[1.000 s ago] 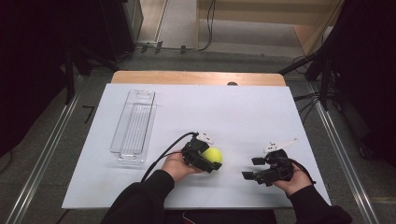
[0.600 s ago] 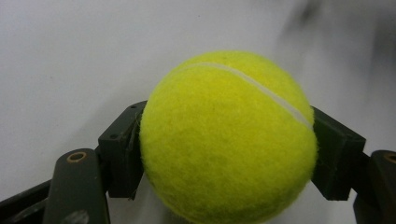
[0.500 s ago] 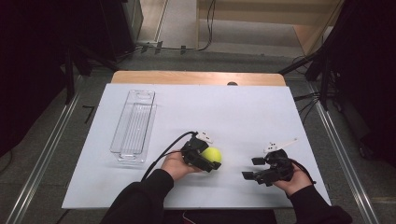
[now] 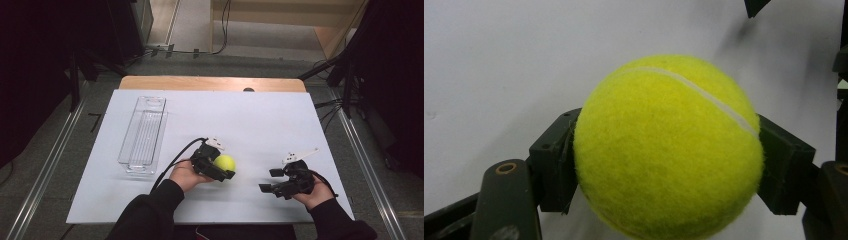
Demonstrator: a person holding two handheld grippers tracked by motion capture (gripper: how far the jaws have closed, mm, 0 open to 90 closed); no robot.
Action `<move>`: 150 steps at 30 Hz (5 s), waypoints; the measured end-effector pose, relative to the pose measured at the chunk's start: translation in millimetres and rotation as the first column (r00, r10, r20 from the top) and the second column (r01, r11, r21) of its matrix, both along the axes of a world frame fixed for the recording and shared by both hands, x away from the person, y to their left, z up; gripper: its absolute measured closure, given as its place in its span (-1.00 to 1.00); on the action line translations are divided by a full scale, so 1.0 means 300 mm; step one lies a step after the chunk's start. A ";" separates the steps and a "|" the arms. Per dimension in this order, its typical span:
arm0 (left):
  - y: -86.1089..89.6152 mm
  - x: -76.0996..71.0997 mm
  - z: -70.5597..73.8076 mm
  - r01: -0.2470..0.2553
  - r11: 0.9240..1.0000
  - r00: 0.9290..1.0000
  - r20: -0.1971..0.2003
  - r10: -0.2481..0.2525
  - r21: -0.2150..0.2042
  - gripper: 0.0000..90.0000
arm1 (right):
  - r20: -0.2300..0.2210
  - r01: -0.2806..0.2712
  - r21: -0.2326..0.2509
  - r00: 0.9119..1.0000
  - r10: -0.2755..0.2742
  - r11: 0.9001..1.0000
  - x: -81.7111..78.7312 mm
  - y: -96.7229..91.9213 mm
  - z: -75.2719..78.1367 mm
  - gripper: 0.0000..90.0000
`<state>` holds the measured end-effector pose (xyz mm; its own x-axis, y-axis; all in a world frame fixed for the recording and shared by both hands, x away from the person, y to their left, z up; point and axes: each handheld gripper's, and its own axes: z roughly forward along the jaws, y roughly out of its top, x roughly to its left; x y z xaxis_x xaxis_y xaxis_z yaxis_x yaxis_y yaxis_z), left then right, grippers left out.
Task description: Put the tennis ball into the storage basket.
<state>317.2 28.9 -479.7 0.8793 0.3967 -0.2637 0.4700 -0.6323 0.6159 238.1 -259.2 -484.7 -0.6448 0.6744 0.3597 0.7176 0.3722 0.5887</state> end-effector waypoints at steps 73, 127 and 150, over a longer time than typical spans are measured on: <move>0.149 0.002 0.168 -0.099 0.995 0.995 0.005 0.099 0.021 -0.41 | -0.007 -0.006 -0.003 1.000 0.006 1.000 0.001 0.004 -0.003 -0.59; 0.273 0.046 0.245 -0.193 0.981 0.981 -0.012 0.193 0.021 -0.41 | -0.007 -0.008 -0.005 1.000 0.008 1.000 0.001 0.002 -0.003 -0.59; 0.338 0.059 0.278 -0.249 0.968 0.969 0.002 0.249 0.032 -0.41 | -0.004 -0.007 -0.006 1.000 0.006 1.000 0.001 0.001 -0.003 -0.59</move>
<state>335.0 130.2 -396.4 0.7513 0.6112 -0.2488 0.6160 -0.5144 0.5966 238.5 -258.7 -485.6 -0.6477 0.6723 0.3584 0.7176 0.3803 0.5835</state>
